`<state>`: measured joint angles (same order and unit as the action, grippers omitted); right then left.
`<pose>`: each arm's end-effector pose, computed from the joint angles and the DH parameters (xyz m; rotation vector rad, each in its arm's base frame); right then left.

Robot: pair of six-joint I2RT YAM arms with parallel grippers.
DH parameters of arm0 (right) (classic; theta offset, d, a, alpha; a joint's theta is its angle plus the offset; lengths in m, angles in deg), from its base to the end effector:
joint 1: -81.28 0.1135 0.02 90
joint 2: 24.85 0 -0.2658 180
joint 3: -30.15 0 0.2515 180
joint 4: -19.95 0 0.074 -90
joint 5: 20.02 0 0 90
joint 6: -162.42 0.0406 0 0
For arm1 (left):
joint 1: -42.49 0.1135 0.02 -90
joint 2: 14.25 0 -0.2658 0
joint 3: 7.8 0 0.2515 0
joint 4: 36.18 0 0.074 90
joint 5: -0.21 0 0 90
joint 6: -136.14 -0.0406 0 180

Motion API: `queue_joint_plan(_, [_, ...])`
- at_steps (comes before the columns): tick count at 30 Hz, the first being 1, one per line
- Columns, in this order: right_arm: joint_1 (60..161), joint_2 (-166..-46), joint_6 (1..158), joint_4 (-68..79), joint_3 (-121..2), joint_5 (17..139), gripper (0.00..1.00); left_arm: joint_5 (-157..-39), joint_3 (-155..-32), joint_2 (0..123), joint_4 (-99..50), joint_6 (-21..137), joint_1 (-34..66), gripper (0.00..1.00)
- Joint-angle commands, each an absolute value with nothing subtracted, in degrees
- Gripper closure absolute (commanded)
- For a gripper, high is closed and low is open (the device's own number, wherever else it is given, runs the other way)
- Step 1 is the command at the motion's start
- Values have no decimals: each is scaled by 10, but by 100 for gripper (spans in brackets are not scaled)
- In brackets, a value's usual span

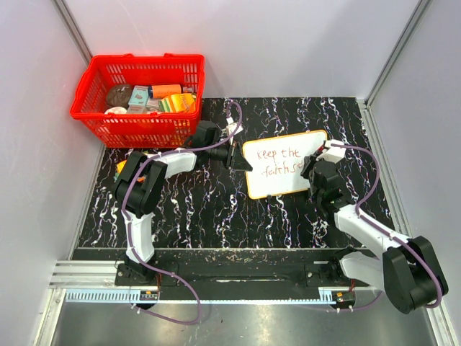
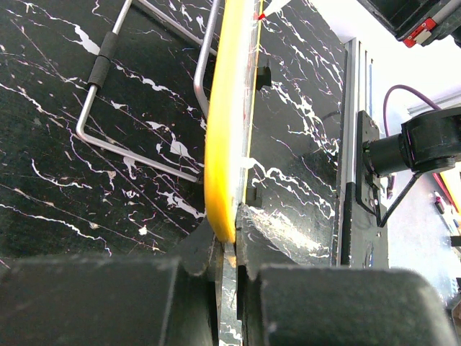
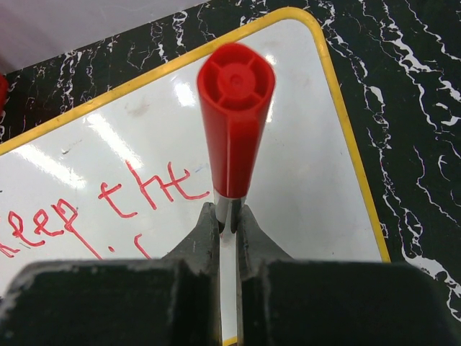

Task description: Write a sentence on the whiteboard

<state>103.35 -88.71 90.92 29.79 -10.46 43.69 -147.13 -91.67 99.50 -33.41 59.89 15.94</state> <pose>0.2304 0.0740 0.2272 0.2683 1.7609 0.0958 0.3657 -0.2209 0.1798 0.8564 2.0127 -1.4706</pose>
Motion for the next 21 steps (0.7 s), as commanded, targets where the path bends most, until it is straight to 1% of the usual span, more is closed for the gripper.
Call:
queue_joint_plan(1, [1032, -877, 925, 290, -102, 435, 100, -1420, -895, 1027, -272, 512, 144, 100])
queue_joint_plan(13, [1031, -873, 938, 261, -96, 439, 100, -1420, -895, 1027, -272, 511, 144, 100])
queue_joint_plan(21, [1031, -860, 927, 258, -101, 416, 100, -1420, -895, 1026, -272, 512, 144, 100])
